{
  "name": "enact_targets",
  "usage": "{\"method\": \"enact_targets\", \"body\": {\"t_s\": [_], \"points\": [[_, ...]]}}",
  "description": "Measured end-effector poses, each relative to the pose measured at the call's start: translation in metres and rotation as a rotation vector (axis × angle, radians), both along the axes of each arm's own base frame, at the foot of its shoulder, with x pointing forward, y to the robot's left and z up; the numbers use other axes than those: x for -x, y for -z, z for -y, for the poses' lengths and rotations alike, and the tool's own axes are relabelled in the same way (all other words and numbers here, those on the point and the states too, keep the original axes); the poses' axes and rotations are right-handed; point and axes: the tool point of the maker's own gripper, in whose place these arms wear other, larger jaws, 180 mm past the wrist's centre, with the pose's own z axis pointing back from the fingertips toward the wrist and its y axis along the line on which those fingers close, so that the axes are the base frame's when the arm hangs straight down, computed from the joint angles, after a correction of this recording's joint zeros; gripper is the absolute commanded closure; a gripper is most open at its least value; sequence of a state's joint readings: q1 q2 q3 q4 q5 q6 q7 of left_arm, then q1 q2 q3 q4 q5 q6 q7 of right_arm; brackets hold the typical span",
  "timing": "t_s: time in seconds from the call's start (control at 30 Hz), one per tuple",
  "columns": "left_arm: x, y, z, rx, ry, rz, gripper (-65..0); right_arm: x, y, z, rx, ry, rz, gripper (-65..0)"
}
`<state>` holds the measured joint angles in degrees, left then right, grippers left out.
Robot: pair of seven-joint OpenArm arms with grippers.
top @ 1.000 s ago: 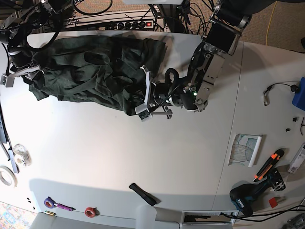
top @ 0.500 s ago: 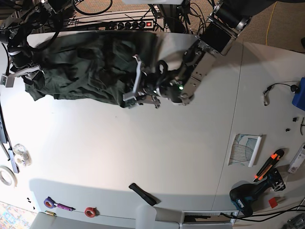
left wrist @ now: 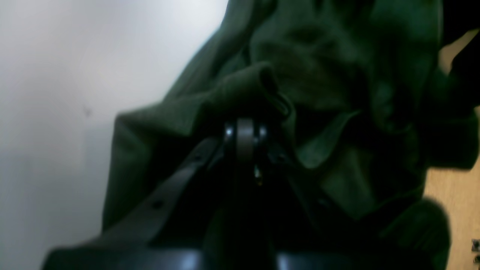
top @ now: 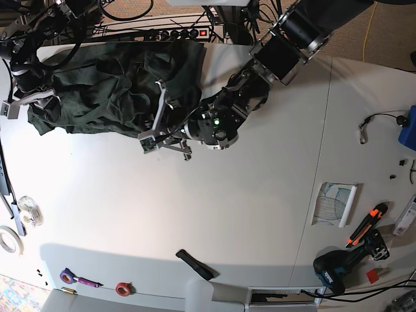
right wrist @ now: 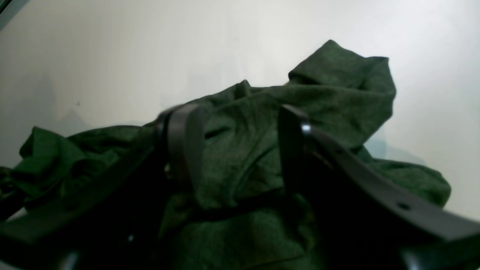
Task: Layout the t-shirt on the table in an organized manner, then fold the t-shirt properly
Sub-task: 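Grasp the shirt end with the left gripper and fold it over the bundle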
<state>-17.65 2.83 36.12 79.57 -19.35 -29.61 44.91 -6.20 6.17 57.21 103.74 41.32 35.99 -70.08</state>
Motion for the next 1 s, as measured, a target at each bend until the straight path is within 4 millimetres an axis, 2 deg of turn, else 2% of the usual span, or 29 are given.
{"method": "enact_targets", "body": {"t_s": [0.1, 0.3, 0.4, 0.6, 0.8, 0.87, 0.93, 1.0], "points": [[-0.002, 0.002, 0.007, 0.018, -0.007, 0.001, 0.0, 0.0, 0.0, 0.0, 0.0, 0.0, -0.001, -31.1], [-0.006, 0.034, 0.022, 0.008, -0.048, -0.058, 0.0, -0.003, -0.004, -0.004, -0.019, -0.011, 0.03, -31.1], [-0.027, 0.034, 0.019, 0.009, -0.109, -0.055, 0.0, -0.004, -0.006, -0.005, -0.026, -0.015, 0.041, -31.1], [-0.05, 0.011, 0.021, 0.031, -0.111, -0.02, 0.0, -0.004, -0.006, -0.005, -0.026, -0.015, 0.041, -31.1], [-0.058, 0.0, 0.024, 0.086, -0.158, -0.04, 0.0, -0.005, -0.006, -0.006, -0.027, -0.02, 0.042, -31.1], [-0.061, -0.007, 0.025, 0.104, -0.164, -0.058, 0.0, -0.01, -0.014, -0.013, -0.061, -0.042, 0.097, -31.0], [-0.071, -0.03, 0.022, 0.161, -0.178, -0.089, 0.0, -0.019, -0.033, -0.028, -0.093, -0.131, 0.213, -31.0], [-0.079, -0.065, 0.016, 0.249, -0.144, -0.097, 0.0, -0.026, -0.051, -0.047, -0.175, -0.205, 0.305, -30.9]]}}
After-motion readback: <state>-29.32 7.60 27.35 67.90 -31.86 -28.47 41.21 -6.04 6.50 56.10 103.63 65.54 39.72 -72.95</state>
